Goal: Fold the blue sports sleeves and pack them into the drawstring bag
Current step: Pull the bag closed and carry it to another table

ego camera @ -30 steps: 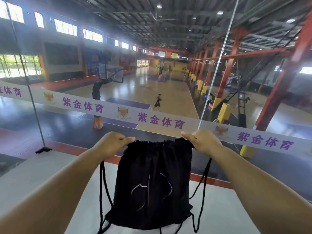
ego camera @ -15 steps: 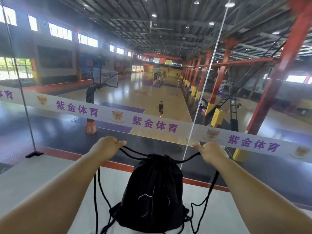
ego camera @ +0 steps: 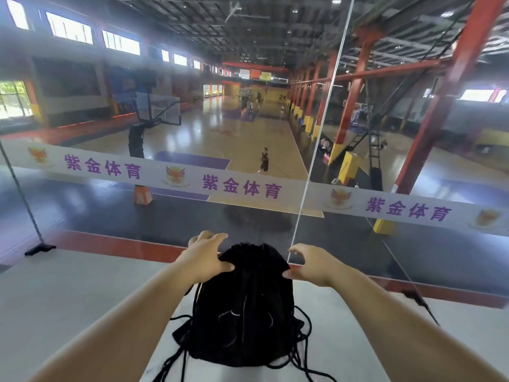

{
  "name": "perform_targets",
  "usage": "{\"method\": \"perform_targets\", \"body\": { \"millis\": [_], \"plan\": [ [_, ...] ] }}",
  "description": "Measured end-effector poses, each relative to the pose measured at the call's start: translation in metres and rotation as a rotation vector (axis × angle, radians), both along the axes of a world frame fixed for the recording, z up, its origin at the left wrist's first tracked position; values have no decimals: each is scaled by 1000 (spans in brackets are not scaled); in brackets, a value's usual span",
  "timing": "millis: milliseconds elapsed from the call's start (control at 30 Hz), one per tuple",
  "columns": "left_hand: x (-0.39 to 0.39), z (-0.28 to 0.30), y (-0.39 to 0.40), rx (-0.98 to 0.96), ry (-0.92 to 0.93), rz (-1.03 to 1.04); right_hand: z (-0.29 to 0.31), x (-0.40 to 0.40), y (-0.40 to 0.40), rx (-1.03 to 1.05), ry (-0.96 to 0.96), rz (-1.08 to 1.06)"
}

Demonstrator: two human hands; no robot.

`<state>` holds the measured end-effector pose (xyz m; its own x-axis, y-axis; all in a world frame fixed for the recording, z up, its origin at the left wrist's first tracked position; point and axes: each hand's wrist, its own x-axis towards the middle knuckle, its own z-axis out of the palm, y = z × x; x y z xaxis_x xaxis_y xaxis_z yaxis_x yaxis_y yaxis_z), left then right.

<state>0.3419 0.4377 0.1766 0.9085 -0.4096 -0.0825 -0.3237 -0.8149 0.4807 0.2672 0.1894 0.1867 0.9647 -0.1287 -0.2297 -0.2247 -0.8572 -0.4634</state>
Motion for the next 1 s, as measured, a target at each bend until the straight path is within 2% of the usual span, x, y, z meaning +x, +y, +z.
{"method": "perform_targets", "body": {
  "millis": [67,233,333,467,633,833,1000],
  "plan": [
    [3,-1,-9,-91,-49,-61,-3,6,9,96,-33,58],
    [8,-2,-18,-76,-131,-58,-4,16,21,31,-150,84],
    [10,8,-10,-120,-72,-66,5,16,17,80,-145,86],
    [12,28,1,-85,48,-162,29,10,9,117,-137,159],
    [4,49,0,-107,1,-117,53,10,12,5,-198,219],
    [-16,61,0,-309,141,-91,60,-7,4,197,-189,147],
    [-9,67,32,-374,40,-33,66,-36,-10,158,-276,56]
  ]
}}
